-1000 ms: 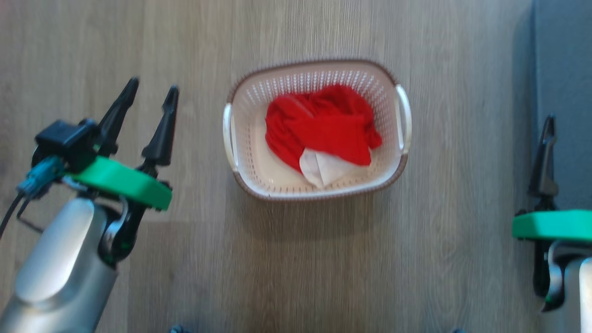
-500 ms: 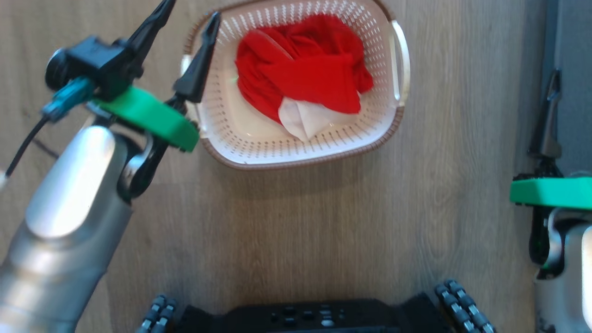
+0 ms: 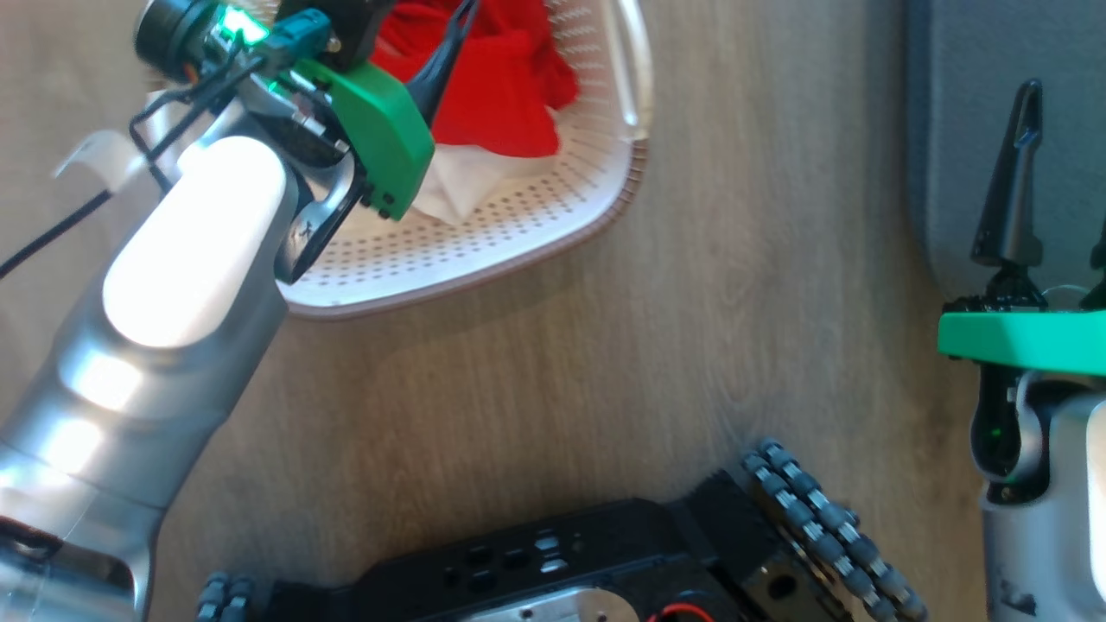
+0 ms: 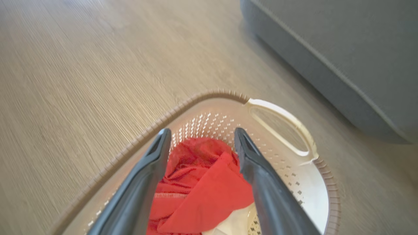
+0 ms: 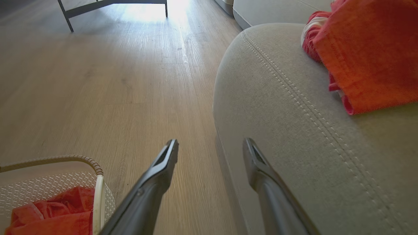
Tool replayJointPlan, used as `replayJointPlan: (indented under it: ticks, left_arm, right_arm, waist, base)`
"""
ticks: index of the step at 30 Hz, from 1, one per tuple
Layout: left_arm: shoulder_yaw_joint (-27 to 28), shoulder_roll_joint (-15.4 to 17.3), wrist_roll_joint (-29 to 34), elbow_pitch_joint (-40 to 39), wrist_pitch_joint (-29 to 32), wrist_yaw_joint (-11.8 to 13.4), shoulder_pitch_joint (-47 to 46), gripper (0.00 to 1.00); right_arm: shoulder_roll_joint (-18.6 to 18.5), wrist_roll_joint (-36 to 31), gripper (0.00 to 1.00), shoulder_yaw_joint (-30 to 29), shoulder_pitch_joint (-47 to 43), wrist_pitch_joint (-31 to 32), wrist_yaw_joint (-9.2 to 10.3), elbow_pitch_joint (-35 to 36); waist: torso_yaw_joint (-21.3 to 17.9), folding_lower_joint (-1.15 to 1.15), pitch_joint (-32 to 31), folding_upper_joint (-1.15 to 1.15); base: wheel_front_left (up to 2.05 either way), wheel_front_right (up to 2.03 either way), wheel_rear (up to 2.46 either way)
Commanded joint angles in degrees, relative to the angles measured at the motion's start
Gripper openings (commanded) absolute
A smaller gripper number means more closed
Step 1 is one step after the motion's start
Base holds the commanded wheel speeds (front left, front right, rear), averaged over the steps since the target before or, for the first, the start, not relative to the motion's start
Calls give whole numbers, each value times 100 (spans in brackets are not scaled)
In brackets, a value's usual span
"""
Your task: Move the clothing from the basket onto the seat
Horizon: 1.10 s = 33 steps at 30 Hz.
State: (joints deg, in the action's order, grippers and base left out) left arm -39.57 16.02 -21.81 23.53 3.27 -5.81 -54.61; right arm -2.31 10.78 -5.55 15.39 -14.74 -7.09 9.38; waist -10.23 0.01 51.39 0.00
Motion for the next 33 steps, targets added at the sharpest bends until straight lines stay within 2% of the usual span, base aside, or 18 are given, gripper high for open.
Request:
replayJointPlan:
  ticks: [1, 4, 12, 21, 33]
  left_arm:
    - [107, 126, 60, -99, 56, 57, -18, 100]
    - [-27, 174, 176, 241, 405, 184, -1, 100]
    - [-71, 302, 193, 828, 647, 187, -173, 100]
    - [53, 493, 85, 1406, 771, 171, -482, 100]
    - [28, 468, -106, 1860, 710, 43, -625, 100]
  right_arm:
    - [-56, 49, 100, 96, -243, -26, -40, 192]
    - [-56, 196, 100, 146, -394, -26, -40, 268]
    - [-56, 296, 100, 294, -586, -26, -40, 527]
    - [-56, 307, 100, 413, -697, -26, -40, 689]
    - [-56, 269, 100, 510, -885, -26, -40, 821]
  waist:
    - [-215, -1, 165, 0]
    - [-434, -1, 318, 0]
    - [-678, -1, 684, 0]
    - [-737, -1, 904, 0]
    - [-654, -1, 981, 0]
  base:
    - [0, 0, 0]
    - [0, 0, 0]
    - [0, 0, 0]
    - [0, 0, 0]
    - [0, 0, 0]
